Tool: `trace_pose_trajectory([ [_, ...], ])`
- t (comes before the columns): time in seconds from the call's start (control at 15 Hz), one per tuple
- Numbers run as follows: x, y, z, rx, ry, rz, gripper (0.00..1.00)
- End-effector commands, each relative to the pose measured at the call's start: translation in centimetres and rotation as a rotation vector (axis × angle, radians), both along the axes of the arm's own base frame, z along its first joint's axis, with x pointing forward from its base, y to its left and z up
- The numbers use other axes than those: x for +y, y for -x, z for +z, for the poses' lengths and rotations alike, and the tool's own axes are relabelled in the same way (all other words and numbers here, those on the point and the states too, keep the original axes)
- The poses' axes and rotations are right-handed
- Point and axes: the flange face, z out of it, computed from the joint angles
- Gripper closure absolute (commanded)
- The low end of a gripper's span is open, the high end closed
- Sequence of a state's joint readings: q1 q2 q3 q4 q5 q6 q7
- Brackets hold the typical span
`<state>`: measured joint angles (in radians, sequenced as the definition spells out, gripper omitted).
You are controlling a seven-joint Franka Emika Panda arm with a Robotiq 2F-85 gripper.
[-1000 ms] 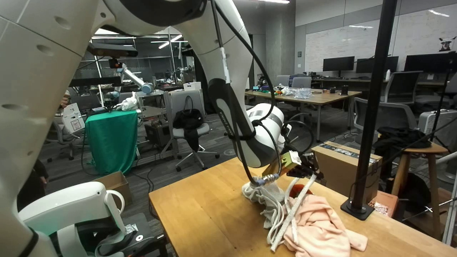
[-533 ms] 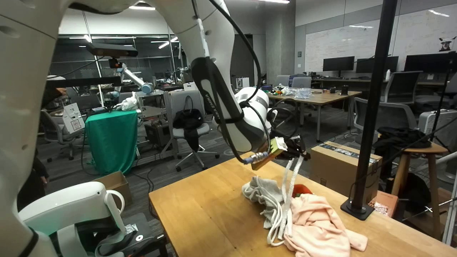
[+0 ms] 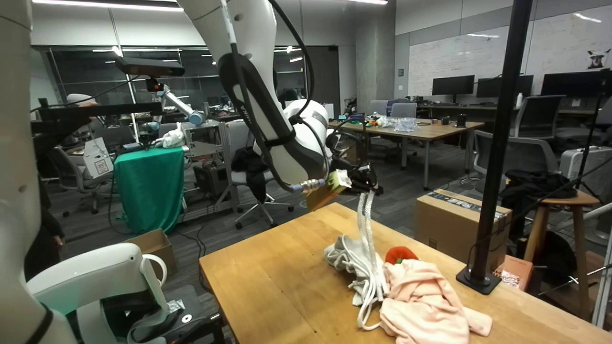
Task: Spread the objects on the table
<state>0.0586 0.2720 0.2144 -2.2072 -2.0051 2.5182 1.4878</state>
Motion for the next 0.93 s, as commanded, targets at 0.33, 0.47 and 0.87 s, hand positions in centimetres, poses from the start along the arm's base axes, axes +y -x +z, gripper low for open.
trace_pose_trajectory([
  [0.33,4.0,4.8,-0.2,0.269,-0.004,0.106,0.96],
  [0.47,5.3,5.7,-1.1,0.351,0.07,0.113,0.96],
  [0.87,11.6,7.9,0.1,0.542,0.127,0.233,0.96],
])
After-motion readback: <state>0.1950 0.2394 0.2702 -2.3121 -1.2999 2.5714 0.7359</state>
